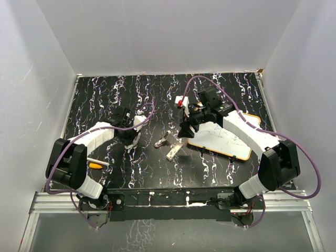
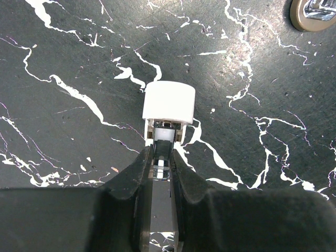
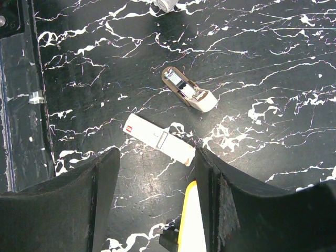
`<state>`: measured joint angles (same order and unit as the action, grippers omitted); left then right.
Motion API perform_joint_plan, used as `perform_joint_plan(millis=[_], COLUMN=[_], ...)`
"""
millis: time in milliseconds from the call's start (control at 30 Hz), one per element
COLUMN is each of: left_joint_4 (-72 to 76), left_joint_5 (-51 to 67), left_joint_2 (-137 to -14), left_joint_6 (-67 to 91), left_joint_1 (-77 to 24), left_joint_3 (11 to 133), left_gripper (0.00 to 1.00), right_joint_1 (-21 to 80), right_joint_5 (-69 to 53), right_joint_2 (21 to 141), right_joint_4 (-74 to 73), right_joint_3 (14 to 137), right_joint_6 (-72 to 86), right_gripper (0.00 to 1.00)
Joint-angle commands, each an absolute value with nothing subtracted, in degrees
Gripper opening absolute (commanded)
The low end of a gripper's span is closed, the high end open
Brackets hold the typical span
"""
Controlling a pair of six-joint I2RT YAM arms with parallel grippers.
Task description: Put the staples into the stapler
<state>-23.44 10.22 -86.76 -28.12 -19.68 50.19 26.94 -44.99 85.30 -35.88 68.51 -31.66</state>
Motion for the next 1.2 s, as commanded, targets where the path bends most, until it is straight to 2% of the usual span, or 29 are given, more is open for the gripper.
perform_joint_plan(millis=[0, 400, 667, 833, 1067, 1167], left_joint_4=[-23.18, -23.24, -24.35, -25.89, -26.16, -26.1], left_joint_5=[11.69, 11.85, 12.32, 13.27, 13.99, 15.2], left_joint_2=[-87.1, -87.19, -86.8, -84.53, -78.74, -76.65], left_joint_6=[-29.0, -28.53, -28.01, -26.7, -25.24, -26.13], left_joint_1=[-19.69, -19.69, -19.75, -19.73, -19.2, -17.02], left_joint_3=[49.68, 50.1, 51.06, 52.48, 51.7, 50.43], left_gripper=[0.08, 0.25, 0.29, 0.32, 0.47, 0.48], right_joint_1=[26.78, 26.76, 26.81, 26.79, 26.67, 26.71], right_joint_5=[-45.88, -45.88, -45.8, -45.41, -43.15, -42.96], right_joint_2=[83.94, 83.85, 83.54, 83.16, 81.58, 81.69], right_joint_4=[-34.54, -35.05, -35.16, -35.06, -32.62, -32.03], right_joint_3=[68.47, 68.88, 68.82, 68.77, 68.97, 69.48], right_joint_6=[-32.68, -32.78, -32.95, -32.84, -30.87, -30.85], right_gripper=[0.61, 0.61, 0.61, 0.61, 0.62, 0.63])
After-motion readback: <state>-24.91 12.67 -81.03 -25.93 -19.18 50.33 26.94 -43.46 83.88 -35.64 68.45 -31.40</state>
